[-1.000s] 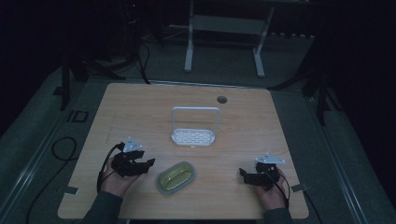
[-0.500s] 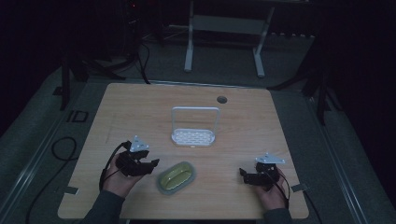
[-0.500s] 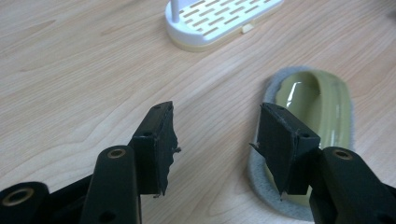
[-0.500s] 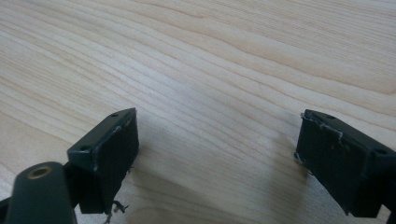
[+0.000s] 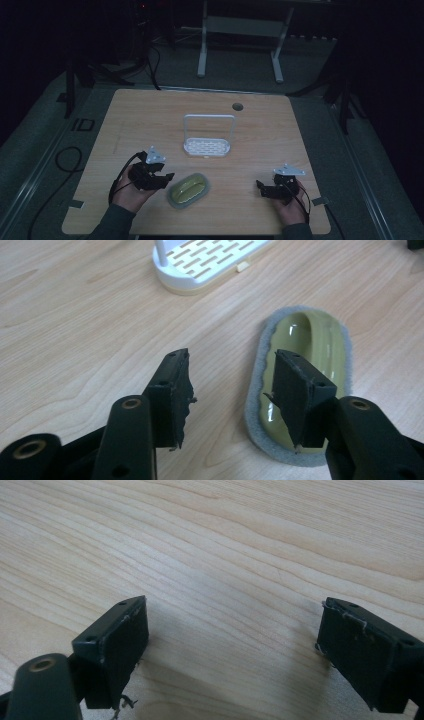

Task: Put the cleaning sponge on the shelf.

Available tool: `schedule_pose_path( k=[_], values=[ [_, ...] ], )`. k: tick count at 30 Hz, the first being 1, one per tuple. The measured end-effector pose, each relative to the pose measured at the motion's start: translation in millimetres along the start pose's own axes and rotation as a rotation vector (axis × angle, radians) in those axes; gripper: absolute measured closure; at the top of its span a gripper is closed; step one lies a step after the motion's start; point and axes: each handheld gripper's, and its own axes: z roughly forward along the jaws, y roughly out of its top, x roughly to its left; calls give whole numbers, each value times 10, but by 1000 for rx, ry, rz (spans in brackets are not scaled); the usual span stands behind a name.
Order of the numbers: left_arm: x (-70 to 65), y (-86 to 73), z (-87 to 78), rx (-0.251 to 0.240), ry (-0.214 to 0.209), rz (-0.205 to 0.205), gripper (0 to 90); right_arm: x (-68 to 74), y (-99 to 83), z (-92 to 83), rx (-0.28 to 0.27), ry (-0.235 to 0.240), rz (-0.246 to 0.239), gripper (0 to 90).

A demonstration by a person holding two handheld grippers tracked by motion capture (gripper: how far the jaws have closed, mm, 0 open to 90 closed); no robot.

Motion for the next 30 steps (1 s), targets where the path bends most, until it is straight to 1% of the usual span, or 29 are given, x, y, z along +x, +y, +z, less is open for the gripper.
schedule_pose_path(
  k=[3, 7, 9, 17, 21, 22, 30],
  values=[
    [-13, 25, 3, 15, -7, 2, 504, 0, 0, 0, 0, 0, 0, 126],
    [-34, 72, 3, 35, -12, 15, 501, 0, 0, 0, 0, 0, 0, 126],
    [-46, 85, 5, 35, -14, 15, 498, 0, 0, 0, 0, 0, 0, 126],
    [-99, 206, 37, 72, -28, 60, 522, 0, 0, 1, -1, 0, 1, 126],
    [-120, 256, 53, 94, -18, 65, 529, 0, 0, 1, -1, 0, 1, 126],
    [-126, 269, 61, 95, -21, 61, 531, 0, 0, 1, -1, 0, 1, 126],
    [-181, 375, 71, 121, -32, 83, 536, 1, 0, 0, -1, 0, 2, 126]
  ],
)
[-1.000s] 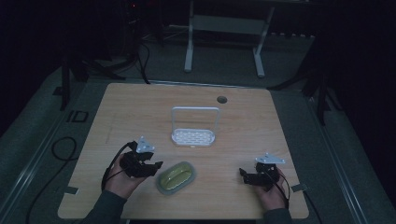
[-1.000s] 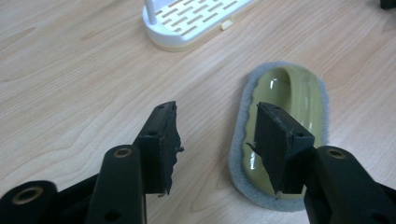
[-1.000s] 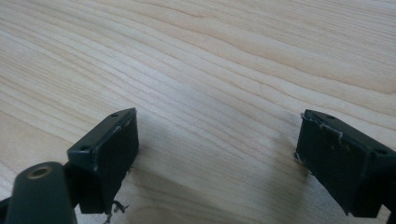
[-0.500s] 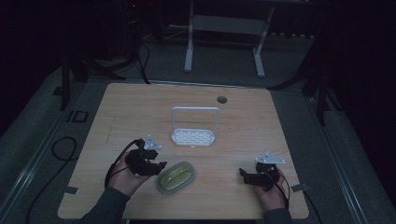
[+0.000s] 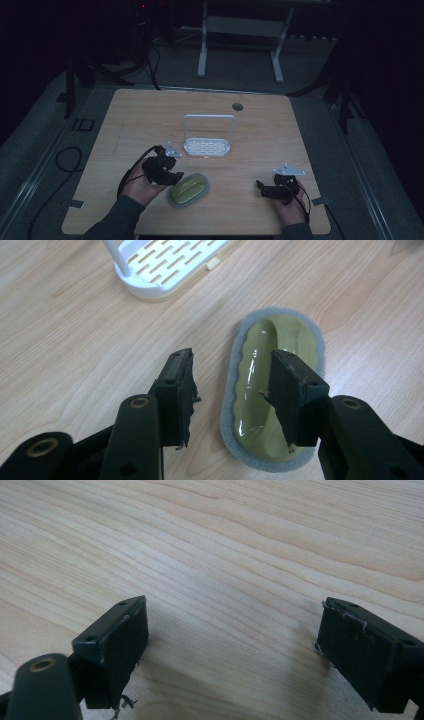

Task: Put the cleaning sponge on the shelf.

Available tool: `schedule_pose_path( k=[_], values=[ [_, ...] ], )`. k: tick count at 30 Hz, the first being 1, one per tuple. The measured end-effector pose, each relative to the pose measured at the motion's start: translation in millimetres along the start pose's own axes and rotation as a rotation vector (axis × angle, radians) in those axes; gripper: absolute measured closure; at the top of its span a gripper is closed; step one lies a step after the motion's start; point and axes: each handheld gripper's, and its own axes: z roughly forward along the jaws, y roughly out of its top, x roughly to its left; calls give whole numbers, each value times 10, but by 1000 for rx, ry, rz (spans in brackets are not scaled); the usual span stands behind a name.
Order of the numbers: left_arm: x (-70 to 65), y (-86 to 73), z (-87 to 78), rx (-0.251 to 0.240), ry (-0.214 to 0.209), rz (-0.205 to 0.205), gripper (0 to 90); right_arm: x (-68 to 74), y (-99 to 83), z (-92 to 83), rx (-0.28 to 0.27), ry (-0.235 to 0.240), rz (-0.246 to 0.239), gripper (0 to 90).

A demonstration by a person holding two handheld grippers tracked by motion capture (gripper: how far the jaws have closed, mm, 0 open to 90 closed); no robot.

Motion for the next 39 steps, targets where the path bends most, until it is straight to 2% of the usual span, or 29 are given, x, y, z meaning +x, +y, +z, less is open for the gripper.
schedule_pose_path(
  k=[6, 20, 24, 29, 39],
  values=[
    [-35, 86, -16, 18, -19, 13, 533, 0, 0, 0, 0, 0, 0, 126],
    [-88, 242, 5, 85, -47, 75, 559, 0, 0, 0, 0, 0, 1, 126],
    [-94, 278, 27, 113, -71, 77, 564, 0, 0, 0, 0, 0, 0, 126],
    [-85, 306, 74, 149, -105, 57, 574, 0, 0, 0, 0, 0, 0, 126],
    [-177, 345, 150, 211, -112, 125, 573, 0, 0, 0, 0, 0, 1, 126]
  ],
)
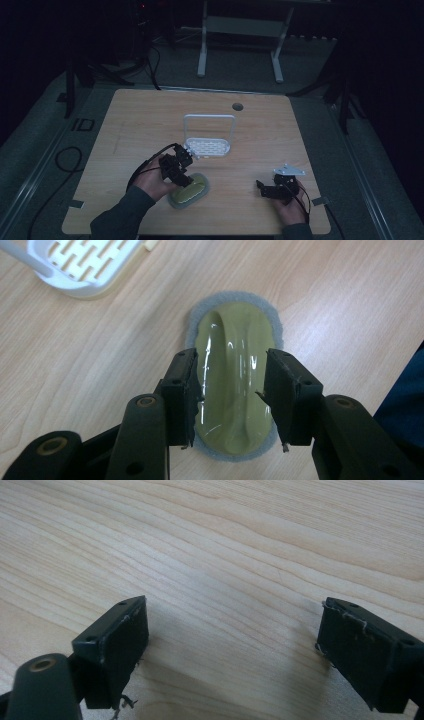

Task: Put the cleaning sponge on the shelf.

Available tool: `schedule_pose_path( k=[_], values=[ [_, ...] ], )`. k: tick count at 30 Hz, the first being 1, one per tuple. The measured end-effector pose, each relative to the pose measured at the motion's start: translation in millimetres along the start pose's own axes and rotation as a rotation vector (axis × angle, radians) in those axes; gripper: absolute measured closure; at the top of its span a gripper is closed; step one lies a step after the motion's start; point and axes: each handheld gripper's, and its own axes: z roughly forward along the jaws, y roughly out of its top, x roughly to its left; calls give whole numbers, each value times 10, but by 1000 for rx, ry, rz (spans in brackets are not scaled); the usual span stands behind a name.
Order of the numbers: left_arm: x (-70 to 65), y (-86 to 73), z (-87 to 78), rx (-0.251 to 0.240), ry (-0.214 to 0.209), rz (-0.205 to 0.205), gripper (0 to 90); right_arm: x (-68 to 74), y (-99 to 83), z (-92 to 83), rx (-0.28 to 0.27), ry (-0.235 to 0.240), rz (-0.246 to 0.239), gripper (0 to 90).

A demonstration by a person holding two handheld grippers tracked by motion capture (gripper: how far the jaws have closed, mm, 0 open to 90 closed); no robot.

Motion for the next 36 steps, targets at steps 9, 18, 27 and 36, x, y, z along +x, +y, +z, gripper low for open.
schedule_pose_path(
  k=[9, 18, 27, 36],
  values=[
    [-16, 75, 38, 51, -13, 20, 600, 0, 0, 0, 0, 0, 0, 126],
    [12, 127, 135, 103, -8, 8, 553, 0, 0, 0, 1, 0, 0, 126],
    [1, 160, 218, 143, -26, 16, 529, 0, 0, 0, 0, 0, 0, 126],
    [7, 180, 301, 194, -40, 18, 520, 0, 0, 0, 0, 0, 0, 126]
  ],
)
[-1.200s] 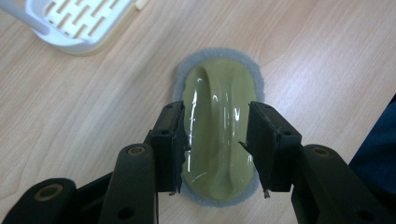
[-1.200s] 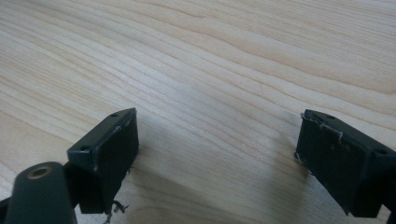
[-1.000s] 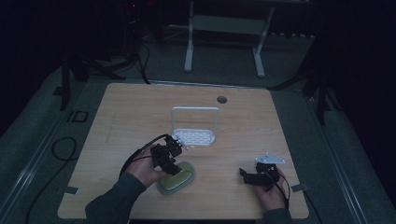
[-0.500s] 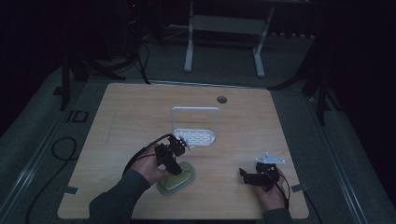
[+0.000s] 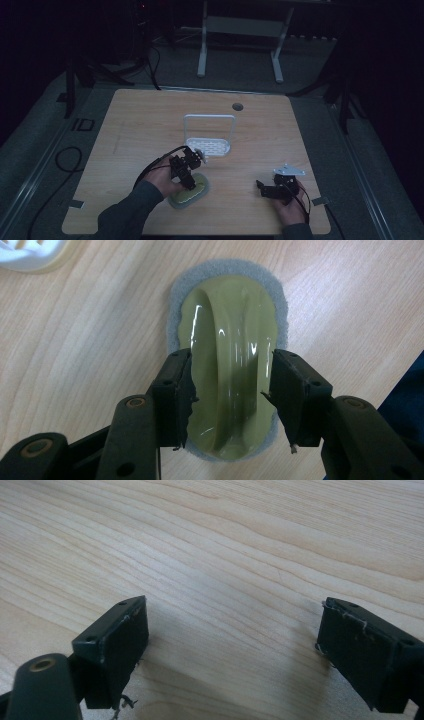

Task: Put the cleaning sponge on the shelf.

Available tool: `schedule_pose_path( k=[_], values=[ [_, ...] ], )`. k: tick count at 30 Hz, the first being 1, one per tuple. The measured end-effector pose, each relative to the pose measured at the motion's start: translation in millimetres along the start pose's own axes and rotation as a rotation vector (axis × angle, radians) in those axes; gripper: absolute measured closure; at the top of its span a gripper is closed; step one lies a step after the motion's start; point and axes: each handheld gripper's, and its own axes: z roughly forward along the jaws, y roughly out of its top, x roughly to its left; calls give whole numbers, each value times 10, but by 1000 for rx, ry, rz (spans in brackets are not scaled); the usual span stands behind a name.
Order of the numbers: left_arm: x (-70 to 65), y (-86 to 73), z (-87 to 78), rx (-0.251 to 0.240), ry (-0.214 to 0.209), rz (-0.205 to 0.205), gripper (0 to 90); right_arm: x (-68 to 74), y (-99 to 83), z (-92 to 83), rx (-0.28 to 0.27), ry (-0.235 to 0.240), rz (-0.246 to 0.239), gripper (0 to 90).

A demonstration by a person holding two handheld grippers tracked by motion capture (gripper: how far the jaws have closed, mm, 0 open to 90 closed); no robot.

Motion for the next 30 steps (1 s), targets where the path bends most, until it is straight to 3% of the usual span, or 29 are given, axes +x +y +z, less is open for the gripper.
schedule_pose_path(
  k=[9, 30],
  values=[
    [33, 20, 42, 40, -23, -9, 546, -1, 0, 0, 0, 0, -1, 126],
    [40, 50, 32, 72, -27, 39, 704, -1, 0, 0, -1, 0, -1, 126]
  ],
)
